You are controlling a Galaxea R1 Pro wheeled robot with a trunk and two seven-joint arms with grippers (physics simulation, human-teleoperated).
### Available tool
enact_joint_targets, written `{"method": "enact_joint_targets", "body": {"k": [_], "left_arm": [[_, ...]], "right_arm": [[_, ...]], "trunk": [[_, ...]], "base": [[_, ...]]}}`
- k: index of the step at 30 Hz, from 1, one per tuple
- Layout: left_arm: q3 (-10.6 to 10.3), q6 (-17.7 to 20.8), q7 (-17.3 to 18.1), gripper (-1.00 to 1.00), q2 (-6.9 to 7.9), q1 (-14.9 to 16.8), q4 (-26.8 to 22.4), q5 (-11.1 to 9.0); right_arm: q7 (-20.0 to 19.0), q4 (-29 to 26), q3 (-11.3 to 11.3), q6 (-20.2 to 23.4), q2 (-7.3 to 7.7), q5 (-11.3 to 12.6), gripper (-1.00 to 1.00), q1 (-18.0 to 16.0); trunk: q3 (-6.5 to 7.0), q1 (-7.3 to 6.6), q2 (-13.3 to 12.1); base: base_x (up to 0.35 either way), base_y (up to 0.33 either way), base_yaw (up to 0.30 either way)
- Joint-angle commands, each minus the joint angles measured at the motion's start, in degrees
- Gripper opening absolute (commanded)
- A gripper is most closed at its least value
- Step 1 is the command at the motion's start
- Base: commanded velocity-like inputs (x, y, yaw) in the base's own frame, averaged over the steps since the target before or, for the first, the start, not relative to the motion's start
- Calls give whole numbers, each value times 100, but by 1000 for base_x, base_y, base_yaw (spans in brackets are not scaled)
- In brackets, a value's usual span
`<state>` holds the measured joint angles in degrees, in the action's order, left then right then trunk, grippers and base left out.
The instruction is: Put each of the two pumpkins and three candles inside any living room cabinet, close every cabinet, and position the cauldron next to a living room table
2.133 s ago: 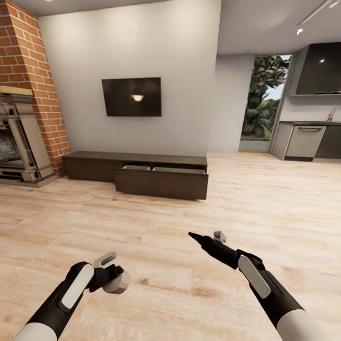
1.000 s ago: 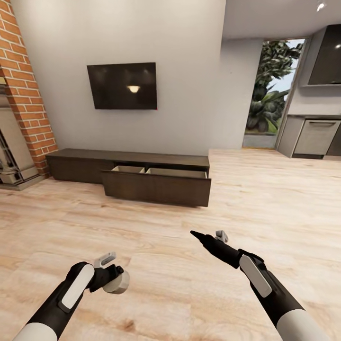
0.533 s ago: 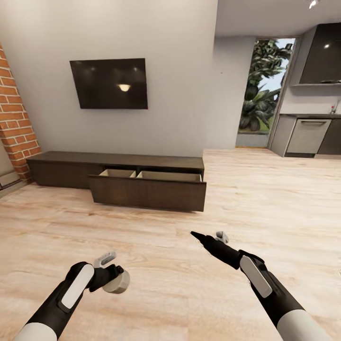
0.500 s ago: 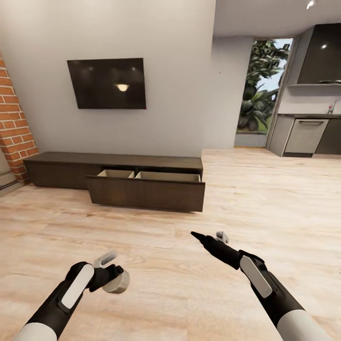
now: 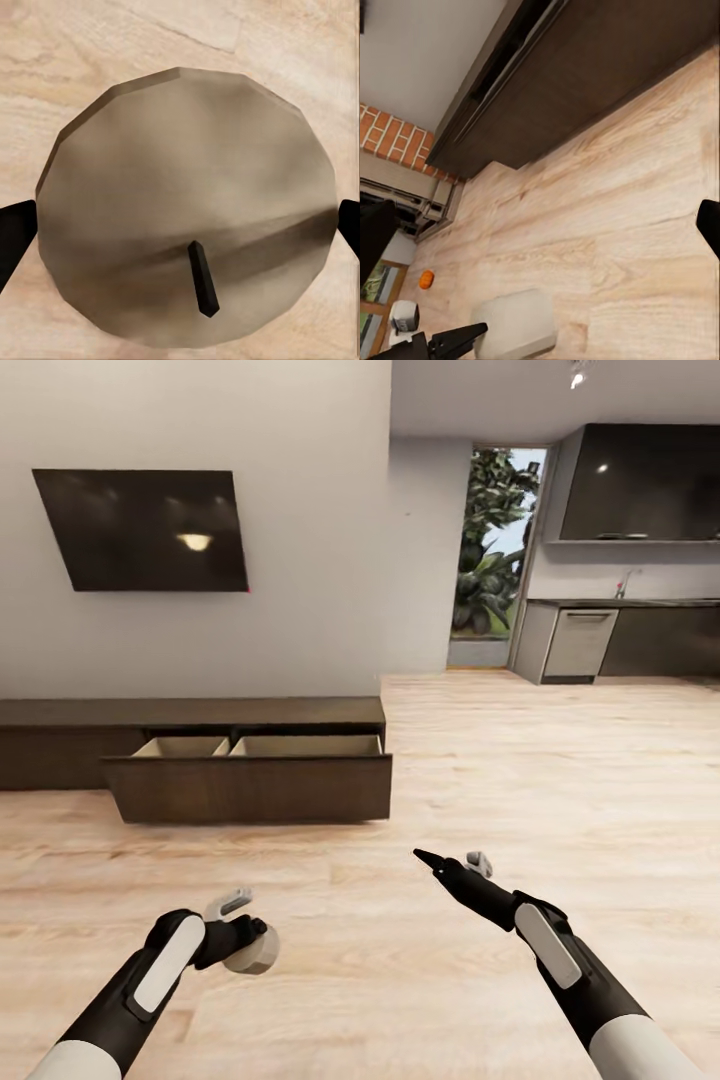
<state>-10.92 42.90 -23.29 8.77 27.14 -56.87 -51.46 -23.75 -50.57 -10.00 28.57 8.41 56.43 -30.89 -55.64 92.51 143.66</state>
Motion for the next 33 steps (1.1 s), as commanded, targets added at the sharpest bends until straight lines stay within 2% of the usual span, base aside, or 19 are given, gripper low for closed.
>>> {"method": "enact_joint_targets", "body": {"k": [1, 15, 23, 27, 33], "left_arm": [[-21, -1, -61, -100, 9, 2, -14, -63], [-33, -1, -55, -100, 9, 2, 37, -57], [17, 1, -45, -100, 15, 2, 16, -64], [43, 18, -50, -100, 19, 2, 3, -58], [54, 46, -59, -100, 27, 2, 1, -64]], "right_arm": [[3, 2, -11, 17, 2, 33, 100, -5], [19, 3, -11, 17, -14, 32, 100, -5], [39, 3, -11, 17, -39, 26, 100, -5], [48, -9, -11, 12, -41, 20, 100, -5], [69, -14, -10, 51, -41, 17, 100, -5]], "trunk": [[-6, 2, 3], [-6, 2, 3], [-6, 2, 3], [83, -8, -3], [211, -24, -11]], "base": [[313, 0, -292], [305, 0, -292], [73, 0, -292], [2, 0, -234], [0, 0, -23]]}}
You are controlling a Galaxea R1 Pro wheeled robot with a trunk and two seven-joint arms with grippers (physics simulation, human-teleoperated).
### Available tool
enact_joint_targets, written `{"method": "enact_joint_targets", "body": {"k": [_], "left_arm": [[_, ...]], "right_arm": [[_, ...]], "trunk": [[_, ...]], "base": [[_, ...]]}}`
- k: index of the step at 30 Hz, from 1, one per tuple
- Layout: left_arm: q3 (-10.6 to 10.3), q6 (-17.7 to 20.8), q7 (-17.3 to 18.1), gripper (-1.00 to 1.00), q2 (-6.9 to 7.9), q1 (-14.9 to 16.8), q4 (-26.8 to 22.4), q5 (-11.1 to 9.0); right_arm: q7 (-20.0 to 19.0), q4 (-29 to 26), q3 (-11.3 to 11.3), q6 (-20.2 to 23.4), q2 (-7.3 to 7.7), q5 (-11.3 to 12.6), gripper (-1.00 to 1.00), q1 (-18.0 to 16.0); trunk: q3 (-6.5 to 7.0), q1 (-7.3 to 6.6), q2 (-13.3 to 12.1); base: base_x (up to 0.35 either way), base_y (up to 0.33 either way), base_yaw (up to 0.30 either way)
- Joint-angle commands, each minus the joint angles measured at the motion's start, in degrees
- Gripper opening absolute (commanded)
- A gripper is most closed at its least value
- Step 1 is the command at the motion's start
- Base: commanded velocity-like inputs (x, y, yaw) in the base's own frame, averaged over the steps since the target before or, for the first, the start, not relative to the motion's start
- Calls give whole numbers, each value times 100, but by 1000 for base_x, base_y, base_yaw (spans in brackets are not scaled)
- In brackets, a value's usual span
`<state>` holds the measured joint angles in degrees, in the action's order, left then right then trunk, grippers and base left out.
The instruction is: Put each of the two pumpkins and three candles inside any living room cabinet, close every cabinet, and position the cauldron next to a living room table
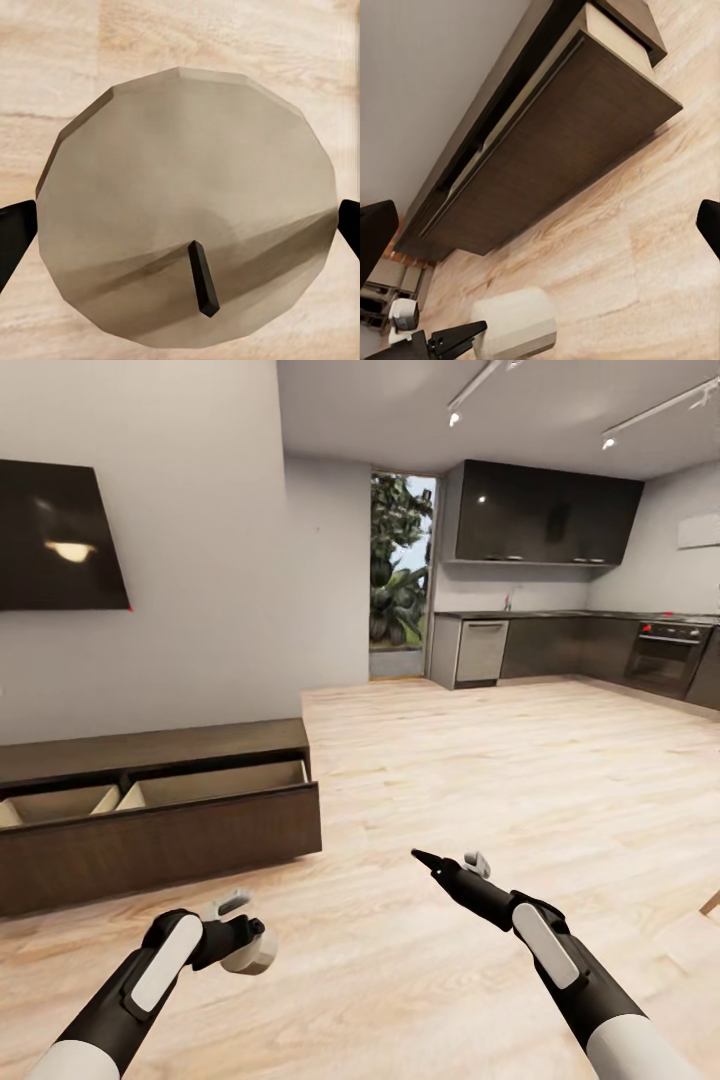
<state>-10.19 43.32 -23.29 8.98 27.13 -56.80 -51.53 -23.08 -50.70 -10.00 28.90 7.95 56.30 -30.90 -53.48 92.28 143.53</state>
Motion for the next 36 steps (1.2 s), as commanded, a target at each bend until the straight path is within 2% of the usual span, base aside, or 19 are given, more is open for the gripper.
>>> {"method": "enact_joint_targets", "body": {"k": [1, 23, 36], "left_arm": [[-18, 6, -60, -100, 7, 3, -5, -57], [-18, 10, -62, -100, -9, 3, 46, -67], [-18, 10, -62, -100, -10, 3, 46, -68]], "right_arm": [[3, -1, -10, 24, 5, 31, 100, -3], [14, 15, -10, 59, 5, -12, 100, -3], [-4, -35, -10, -14, 11, -20, 100, -3]], "trunk": [[12, -3, 1], [327, -60, -29], [476, -345, -549]], "base": [[0, 0, 53], [0, 0, 134], [0, 0, 119]]}}
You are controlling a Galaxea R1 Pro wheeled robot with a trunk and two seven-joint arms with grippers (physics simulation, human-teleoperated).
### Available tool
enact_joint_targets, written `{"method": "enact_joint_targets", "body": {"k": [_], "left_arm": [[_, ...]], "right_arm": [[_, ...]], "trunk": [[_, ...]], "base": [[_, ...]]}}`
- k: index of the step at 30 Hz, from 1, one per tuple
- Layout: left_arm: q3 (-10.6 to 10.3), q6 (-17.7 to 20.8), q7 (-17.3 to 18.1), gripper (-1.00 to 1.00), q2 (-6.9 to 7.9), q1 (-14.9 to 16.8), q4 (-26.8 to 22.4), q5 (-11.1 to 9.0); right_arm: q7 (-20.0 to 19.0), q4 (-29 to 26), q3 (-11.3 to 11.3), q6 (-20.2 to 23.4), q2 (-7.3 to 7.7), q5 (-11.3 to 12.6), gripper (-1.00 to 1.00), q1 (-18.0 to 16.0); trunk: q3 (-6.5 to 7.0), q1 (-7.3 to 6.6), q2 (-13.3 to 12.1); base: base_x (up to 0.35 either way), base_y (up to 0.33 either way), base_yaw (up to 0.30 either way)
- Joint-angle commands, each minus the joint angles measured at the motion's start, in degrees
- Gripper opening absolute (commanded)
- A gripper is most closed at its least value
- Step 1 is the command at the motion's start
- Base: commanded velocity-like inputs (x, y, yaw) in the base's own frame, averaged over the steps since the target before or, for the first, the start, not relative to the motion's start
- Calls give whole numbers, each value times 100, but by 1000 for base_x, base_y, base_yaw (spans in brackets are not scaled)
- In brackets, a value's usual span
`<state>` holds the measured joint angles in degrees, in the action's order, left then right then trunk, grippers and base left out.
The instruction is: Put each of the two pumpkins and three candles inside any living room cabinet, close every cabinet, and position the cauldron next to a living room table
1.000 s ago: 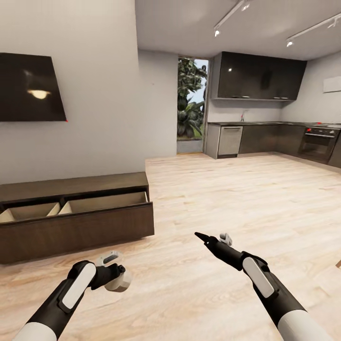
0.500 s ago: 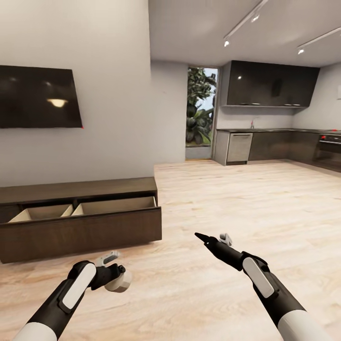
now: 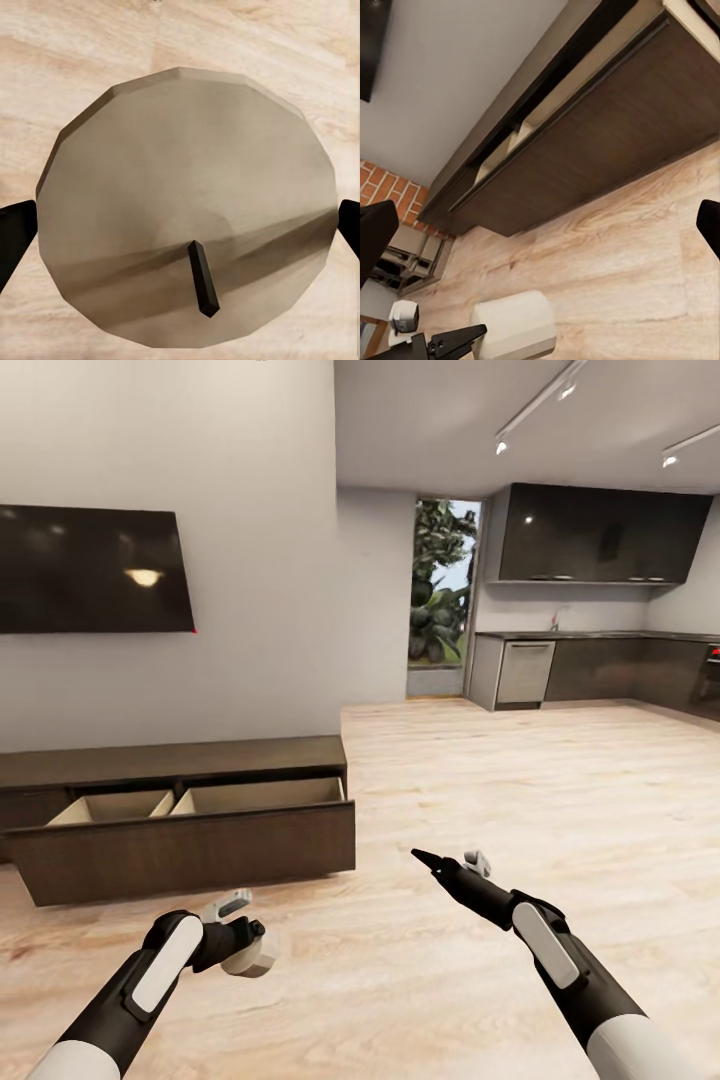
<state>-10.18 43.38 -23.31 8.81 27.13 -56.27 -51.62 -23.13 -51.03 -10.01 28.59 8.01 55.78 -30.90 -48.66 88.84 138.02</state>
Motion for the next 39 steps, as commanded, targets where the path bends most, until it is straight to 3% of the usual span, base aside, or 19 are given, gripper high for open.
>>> {"method": "enact_joint_targets", "body": {"k": [1, 17, 39], "left_arm": [[-19, 4, -60, -100, 6, 3, -7, -59], [-28, 4, -60, -100, 6, 3, -7, -59], [-28, 4, -60, -100, 4, 3, -7, -59]], "right_arm": [[1, 0, -10, 17, 3, 31, 100, -3], [9, 14, -10, 37, -1, 39, 100, -3], [10, 23, -10, 53, -1, 39, 100, -3]], "trunk": [[11, -24, -39], [288, -375, -680], [501, -858, -1563]], "base": [[0, 0, 16], [0, 0, 2], [0, 0, 88]]}}
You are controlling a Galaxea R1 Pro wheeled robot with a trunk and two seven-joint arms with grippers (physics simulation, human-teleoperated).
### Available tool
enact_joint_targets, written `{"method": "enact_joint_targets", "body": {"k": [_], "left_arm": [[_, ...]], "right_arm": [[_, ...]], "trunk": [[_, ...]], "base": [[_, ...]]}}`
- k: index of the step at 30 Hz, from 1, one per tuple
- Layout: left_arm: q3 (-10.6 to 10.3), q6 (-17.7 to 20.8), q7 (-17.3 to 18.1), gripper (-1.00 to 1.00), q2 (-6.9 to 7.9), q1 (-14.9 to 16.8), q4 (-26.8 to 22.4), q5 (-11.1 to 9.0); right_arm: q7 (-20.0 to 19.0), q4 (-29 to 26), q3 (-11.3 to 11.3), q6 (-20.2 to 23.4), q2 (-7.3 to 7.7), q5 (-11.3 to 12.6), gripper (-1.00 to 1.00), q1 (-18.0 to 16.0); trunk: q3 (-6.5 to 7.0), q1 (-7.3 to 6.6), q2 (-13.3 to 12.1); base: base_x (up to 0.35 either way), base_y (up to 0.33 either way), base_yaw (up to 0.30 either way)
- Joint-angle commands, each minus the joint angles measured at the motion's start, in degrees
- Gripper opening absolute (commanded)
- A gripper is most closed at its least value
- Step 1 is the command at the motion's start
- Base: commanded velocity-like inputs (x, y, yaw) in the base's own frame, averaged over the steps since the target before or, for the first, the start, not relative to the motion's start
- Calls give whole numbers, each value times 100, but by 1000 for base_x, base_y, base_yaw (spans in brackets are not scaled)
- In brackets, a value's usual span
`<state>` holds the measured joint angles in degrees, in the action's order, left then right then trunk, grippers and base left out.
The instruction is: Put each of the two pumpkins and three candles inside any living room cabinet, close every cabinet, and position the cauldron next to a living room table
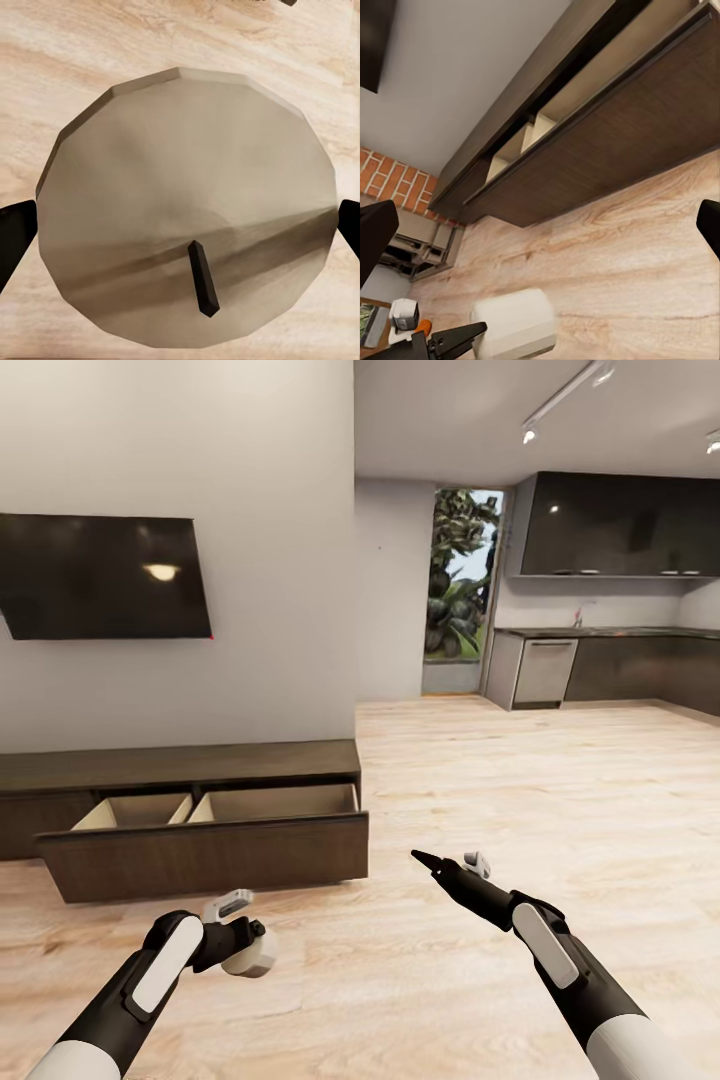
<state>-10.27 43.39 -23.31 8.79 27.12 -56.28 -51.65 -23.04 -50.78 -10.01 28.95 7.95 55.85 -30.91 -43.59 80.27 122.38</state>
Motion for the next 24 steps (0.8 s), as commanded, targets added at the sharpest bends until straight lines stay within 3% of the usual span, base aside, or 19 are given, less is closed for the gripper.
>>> {"method": "enact_joint_targets", "body": {"k": [1, 15, 24], "left_arm": [[-19, 3, -59, -100, 5, 4, -6, -56], [-19, 3, -59, -100, 8, 4, -6, -48], [-19, 3, -59, -100, 9, 4, -6, -43]], "right_arm": [[1, -2, -10, 16, 5, 31, 100, -3], [-7, -2, -7, -10, 5, 36, 100, -3], [-15, -4, -10, -12, 5, 38, 100, -3]], "trunk": [[3, -24, -39], [134, -331, -600], [281, -529, -961]], "base": [[0, 0, 94], [0, 0, 92], [0, 0, 12]]}}
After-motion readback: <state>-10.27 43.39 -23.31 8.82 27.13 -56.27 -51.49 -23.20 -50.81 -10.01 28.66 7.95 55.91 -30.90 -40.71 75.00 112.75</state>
